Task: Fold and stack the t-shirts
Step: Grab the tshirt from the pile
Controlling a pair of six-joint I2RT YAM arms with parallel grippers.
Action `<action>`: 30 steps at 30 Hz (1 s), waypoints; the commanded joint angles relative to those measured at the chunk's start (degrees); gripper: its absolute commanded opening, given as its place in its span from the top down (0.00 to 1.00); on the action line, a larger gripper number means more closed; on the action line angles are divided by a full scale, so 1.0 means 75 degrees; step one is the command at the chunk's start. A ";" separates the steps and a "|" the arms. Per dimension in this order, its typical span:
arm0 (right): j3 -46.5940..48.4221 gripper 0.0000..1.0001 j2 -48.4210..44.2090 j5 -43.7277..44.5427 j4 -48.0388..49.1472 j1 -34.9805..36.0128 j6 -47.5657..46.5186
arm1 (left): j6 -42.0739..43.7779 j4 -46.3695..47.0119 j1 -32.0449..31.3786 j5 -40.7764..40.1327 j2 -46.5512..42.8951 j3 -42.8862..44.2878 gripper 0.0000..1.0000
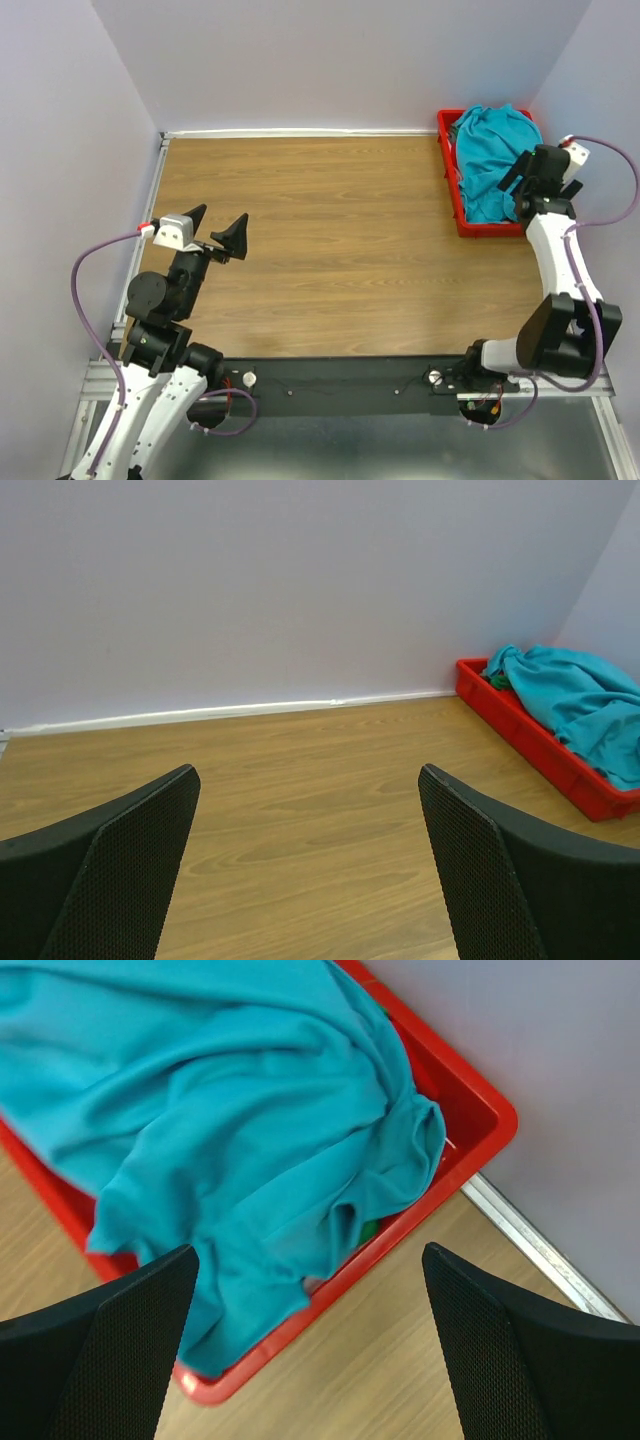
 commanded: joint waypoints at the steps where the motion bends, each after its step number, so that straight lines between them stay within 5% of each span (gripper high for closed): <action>1: 0.0439 0.00 0.0703 -0.1174 0.0629 -0.0672 0.0493 | 0.0074 0.0099 -0.0150 -0.0256 -0.0109 0.0006 0.01; 13: 0.0674 0.09 0.2382 -0.2103 0.1438 -0.1225 0.0530 | 0.0132 0.0134 -0.0174 -0.0256 -0.0063 -0.0006 0.01; 21: 0.0217 0.43 0.2090 -0.2279 0.1532 -0.1225 0.0659 | 0.0144 0.0145 -0.0174 -0.0268 0.0078 -0.0006 0.01; 30: -0.0111 1.00 0.1972 -0.2279 0.1509 -0.1225 0.0694 | 0.0144 0.0145 -0.0174 -0.0232 0.0066 -0.0017 0.01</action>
